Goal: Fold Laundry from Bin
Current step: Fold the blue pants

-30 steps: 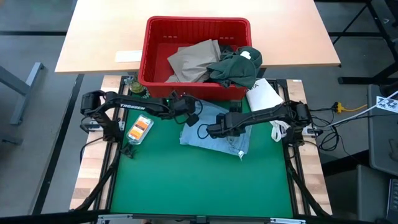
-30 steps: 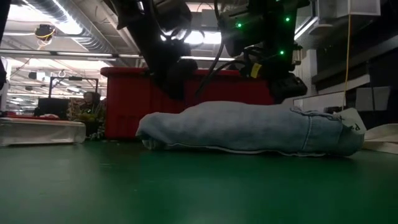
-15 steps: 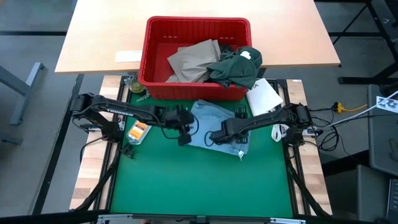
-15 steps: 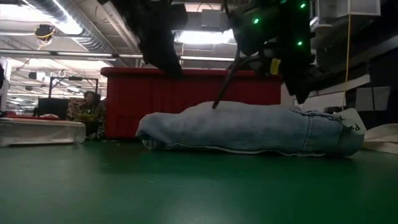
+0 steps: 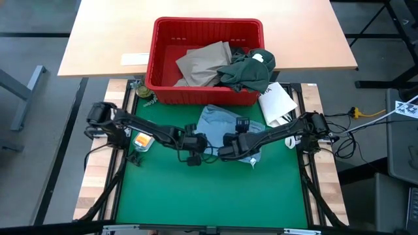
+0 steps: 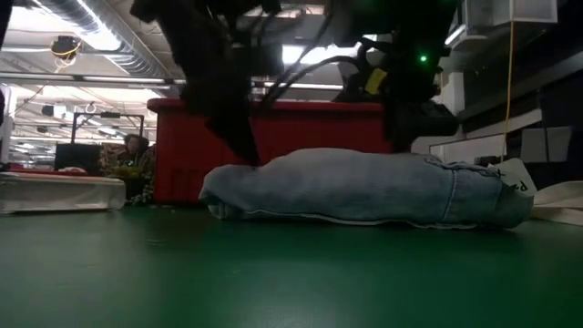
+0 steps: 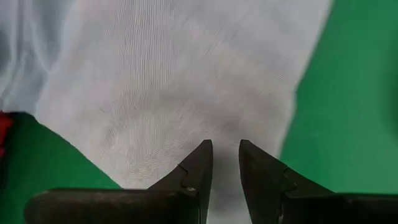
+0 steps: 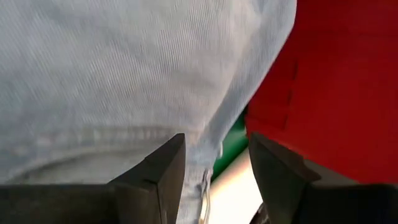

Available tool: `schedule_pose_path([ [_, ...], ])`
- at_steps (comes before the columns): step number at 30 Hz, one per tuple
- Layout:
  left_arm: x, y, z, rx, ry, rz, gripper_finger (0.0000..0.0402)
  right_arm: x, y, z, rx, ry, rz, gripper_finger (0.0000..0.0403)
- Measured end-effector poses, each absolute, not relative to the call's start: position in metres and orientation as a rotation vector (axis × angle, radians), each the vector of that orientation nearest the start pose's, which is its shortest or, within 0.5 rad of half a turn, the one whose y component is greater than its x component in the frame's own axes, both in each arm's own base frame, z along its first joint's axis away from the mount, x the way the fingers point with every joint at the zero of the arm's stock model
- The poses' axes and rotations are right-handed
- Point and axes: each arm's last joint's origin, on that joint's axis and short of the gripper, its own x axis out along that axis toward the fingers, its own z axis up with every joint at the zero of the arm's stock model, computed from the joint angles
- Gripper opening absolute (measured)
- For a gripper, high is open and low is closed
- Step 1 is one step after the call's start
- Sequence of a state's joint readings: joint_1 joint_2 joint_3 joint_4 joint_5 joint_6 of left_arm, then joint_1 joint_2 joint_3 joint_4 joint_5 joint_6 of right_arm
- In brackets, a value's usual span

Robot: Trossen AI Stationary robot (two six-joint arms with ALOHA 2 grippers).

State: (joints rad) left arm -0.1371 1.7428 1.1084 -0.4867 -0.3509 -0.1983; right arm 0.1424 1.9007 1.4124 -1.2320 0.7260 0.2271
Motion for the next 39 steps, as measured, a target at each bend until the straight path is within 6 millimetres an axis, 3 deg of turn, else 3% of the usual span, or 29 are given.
schedule_pose_path([
  [8,0.346,-0.033,0.147,0.067,1.170,0.259,0.0074,0.341,0.008,0.202,-0.520,1.513,-0.600,0.0179],
  [19,0.340,-0.066,0.146,0.080,1.180,0.173,0.0074,0.349,-0.009,0.198,-0.497,1.507,-0.486,0.0179],
  [23,0.337,-0.080,0.148,0.052,1.170,0.159,0.0074,0.345,-0.019,0.181,-0.448,1.509,-0.484,0.0179],
  [27,0.331,-0.096,0.153,0.030,1.153,0.133,0.0074,0.339,-0.025,0.151,-0.336,1.489,-0.381,0.0179],
  [32,0.322,-0.114,0.170,-0.028,1.108,0.095,0.0074,0.331,-0.012,0.129,-0.295,1.424,-0.260,0.0179],
  [39,0.304,-0.134,0.209,-0.167,1.018,-0.015,0.0074,0.330,0.042,0.125,-0.385,1.363,-0.118,0.0178],
])
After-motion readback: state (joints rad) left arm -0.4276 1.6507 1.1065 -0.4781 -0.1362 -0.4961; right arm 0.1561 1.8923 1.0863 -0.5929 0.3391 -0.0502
